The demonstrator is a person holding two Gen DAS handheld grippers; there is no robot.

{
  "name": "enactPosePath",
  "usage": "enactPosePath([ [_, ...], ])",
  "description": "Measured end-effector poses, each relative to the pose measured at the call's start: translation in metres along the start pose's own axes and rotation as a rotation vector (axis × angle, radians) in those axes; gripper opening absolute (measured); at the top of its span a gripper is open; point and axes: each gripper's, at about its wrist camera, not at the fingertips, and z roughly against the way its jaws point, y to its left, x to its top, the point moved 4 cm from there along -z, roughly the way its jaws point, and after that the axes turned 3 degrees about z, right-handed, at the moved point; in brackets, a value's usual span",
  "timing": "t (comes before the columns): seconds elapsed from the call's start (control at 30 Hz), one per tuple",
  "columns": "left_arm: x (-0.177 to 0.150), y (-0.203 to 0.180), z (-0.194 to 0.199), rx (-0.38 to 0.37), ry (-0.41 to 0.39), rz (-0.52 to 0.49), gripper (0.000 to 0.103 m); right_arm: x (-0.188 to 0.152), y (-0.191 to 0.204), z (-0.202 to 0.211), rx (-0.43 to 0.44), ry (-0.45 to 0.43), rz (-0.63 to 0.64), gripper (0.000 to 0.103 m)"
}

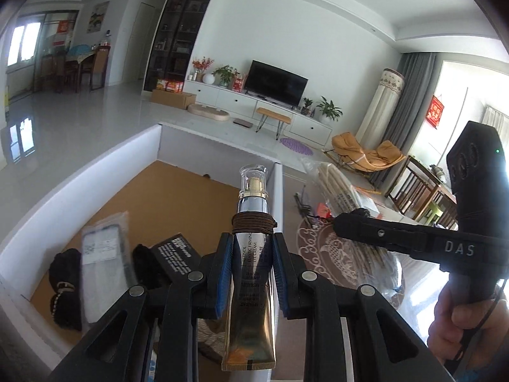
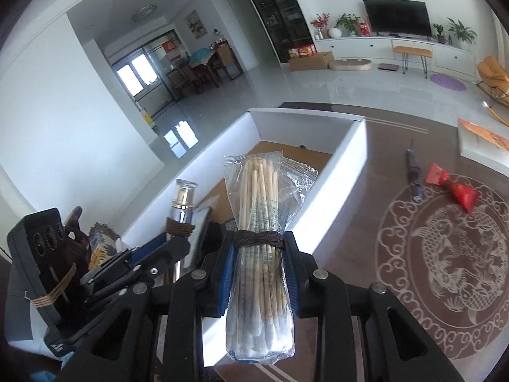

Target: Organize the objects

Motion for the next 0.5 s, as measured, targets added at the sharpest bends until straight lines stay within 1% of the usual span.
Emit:
enactPosePath([
  [0.03,0.0,0.018,-0.003,0.043,0.02,0.022,0.024,0.003,0.015,-0.013,0.022,0.006,0.009,0.029],
  [0.1,-0.004,0.053,-0.01,0.154,0.064,0.066,0.025,0.004,0.04,-0.04,0.054,0.038,0.033,0.03],
  [0.13,-0.007,0.067,-0.014,0.204,0.087,0.087,0.029,0.001,0.048,-0.054,0.072,0.068,0.038,0.036],
  [0.17,-0.011,0.079,-0.017,0.242,0.109,0.111,0.043,-0.003,0.054,-0.066,0.091,0.1,0.034,0.052],
  [0.2,-0.017,0.088,-0.019,0.266,0.126,0.135,0.053,-0.009,0.057,-0.073,0.098,0.12,0.026,0.059],
  [0.23,-0.02,0.094,-0.019,0.279,0.133,0.162,0.069,-0.013,0.057,-0.075,0.092,0.119,0.023,0.066],
  [0.27,-0.027,0.097,-0.017,0.282,0.13,0.184,0.073,-0.016,0.054,-0.074,0.081,0.107,0.029,0.066],
  [0.3,-0.033,0.097,-0.014,0.274,0.123,0.2,0.074,-0.019,0.05,-0.07,0.065,0.092,0.04,0.067],
  [0.33,-0.036,0.094,-0.014,0.264,0.123,0.206,0.074,-0.022,0.043,-0.063,0.044,0.078,0.051,0.07],
  [0.37,-0.04,0.089,-0.015,0.256,0.13,0.205,0.074,-0.025,0.034,-0.054,0.017,0.06,0.06,0.077],
  [0.4,-0.042,0.081,-0.018,0.247,0.137,0.197,0.074,-0.029,0.023,-0.043,-0.019,0.038,0.067,0.082],
  [0.43,-0.045,0.071,-0.018,0.235,0.14,0.182,0.074,-0.032,0.008,-0.031,-0.068,0.012,0.074,0.09],
  [0.47,-0.047,0.058,-0.018,0.217,0.137,0.161,0.074,-0.038,-0.008,-0.019,-0.124,-0.015,0.084,0.096],
  [0.5,-0.049,0.043,-0.017,0.193,0.132,0.135,0.074,-0.046,-0.026,-0.008,-0.186,-0.038,0.095,0.097],
])
